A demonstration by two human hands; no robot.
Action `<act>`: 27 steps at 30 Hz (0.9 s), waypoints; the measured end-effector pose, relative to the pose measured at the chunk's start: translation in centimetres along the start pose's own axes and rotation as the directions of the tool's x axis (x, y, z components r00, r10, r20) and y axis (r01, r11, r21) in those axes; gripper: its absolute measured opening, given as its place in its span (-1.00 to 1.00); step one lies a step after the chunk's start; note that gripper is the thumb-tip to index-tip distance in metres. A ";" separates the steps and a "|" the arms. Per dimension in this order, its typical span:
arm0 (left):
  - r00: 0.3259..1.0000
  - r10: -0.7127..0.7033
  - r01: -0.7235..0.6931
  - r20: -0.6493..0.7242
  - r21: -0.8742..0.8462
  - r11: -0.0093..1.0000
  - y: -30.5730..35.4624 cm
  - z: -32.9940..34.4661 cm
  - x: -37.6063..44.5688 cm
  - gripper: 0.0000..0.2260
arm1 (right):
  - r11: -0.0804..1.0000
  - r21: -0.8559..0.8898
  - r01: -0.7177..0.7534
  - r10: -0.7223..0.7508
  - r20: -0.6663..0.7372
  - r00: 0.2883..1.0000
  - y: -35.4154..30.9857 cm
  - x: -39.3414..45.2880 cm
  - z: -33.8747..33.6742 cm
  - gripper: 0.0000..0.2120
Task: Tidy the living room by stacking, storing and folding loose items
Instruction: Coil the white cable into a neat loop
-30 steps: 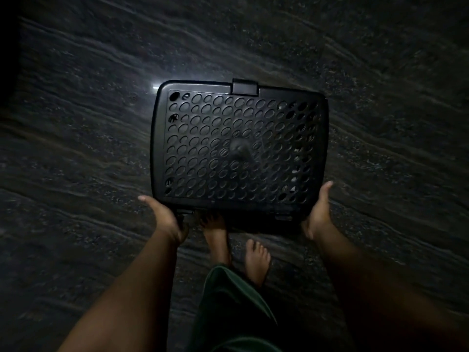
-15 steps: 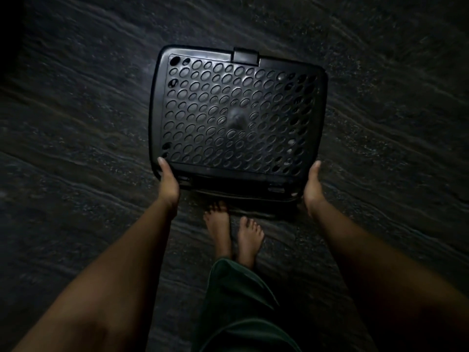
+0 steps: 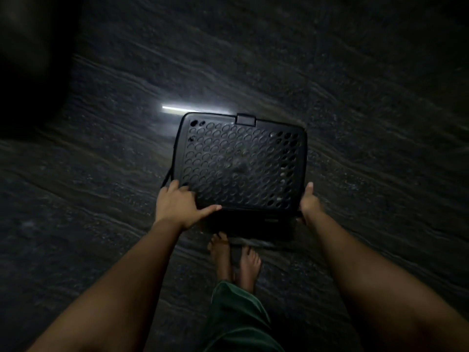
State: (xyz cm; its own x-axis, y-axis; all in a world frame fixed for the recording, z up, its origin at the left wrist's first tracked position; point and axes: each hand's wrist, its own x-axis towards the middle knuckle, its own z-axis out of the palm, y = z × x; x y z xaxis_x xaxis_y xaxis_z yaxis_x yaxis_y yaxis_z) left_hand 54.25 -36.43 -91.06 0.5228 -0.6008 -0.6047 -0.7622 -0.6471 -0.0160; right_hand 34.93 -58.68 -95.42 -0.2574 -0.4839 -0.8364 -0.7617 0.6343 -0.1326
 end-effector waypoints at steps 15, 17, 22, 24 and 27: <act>0.938 0.328 -0.318 -0.116 0.093 0.943 4.9 -6.4 11.9 -0.51 | 0.969 -0.178 0.171 -0.175 -0.009 0.984 -15.3 6.8 -1.3 -0.20; 0.875 0.448 -0.432 -0.186 0.121 0.894 5.6 -5.6 12.4 -0.62 | 0.995 -0.028 0.101 -0.098 0.092 0.991 -15.8 8.4 -0.4 -0.17; 0.751 0.580 -0.561 -0.316 0.156 0.813 4.5 -4.5 13.3 -0.67 | 0.988 0.149 -0.026 -0.033 0.384 0.923 -15.1 10.7 0.4 -0.12; 0.728 0.615 -0.601 -0.303 0.148 0.785 4.5 -4.5 13.7 -0.67 | 0.969 0.242 -0.054 -0.056 0.425 0.904 -14.5 11.5 0.4 -0.17; 0.714 0.631 -0.622 -0.302 0.140 0.770 4.6 -4.7 14.4 -0.72 | 0.936 0.345 -0.071 -0.090 0.430 0.899 -14.2 11.8 0.6 -0.26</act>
State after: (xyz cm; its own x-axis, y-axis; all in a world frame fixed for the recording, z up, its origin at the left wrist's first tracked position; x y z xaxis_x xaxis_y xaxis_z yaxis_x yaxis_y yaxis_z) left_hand 60.10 -50.22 -96.05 0.0073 -0.9795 -0.2015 -0.9659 -0.0590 0.2519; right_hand 43.08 -73.03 -103.70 0.0927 -0.2328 -0.9681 -0.4890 0.8363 -0.2479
